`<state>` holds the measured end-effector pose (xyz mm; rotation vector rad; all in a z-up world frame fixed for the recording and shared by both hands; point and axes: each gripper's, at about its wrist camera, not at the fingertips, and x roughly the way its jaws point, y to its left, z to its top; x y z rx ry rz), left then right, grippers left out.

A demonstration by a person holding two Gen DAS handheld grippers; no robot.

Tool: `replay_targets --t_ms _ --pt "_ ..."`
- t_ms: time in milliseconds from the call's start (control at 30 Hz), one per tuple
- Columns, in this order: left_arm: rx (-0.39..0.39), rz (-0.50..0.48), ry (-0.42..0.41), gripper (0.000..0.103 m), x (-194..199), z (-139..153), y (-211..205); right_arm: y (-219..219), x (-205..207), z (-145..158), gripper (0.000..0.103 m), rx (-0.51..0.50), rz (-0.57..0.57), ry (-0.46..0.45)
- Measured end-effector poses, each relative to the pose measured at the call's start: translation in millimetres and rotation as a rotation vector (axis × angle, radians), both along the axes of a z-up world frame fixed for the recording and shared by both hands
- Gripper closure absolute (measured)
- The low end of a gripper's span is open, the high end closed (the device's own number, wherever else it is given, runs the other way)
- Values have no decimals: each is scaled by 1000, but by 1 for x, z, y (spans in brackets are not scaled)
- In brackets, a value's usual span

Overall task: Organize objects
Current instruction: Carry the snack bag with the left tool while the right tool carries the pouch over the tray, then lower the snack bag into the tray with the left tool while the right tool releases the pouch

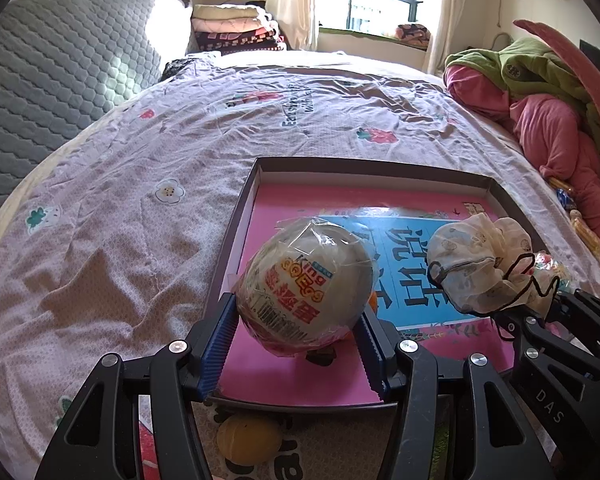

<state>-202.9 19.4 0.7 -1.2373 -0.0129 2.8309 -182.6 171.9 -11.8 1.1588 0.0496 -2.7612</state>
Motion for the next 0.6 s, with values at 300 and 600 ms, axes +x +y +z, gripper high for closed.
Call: replay_targets --t_ms 300,600 --pt "1 -14 -3 44 2 -2 -2 3 -2 -7 75 18 -19 -22" --pt "-32 -28 0 44 4 -2 1 -5 -3 -12 75 28 0 -34"
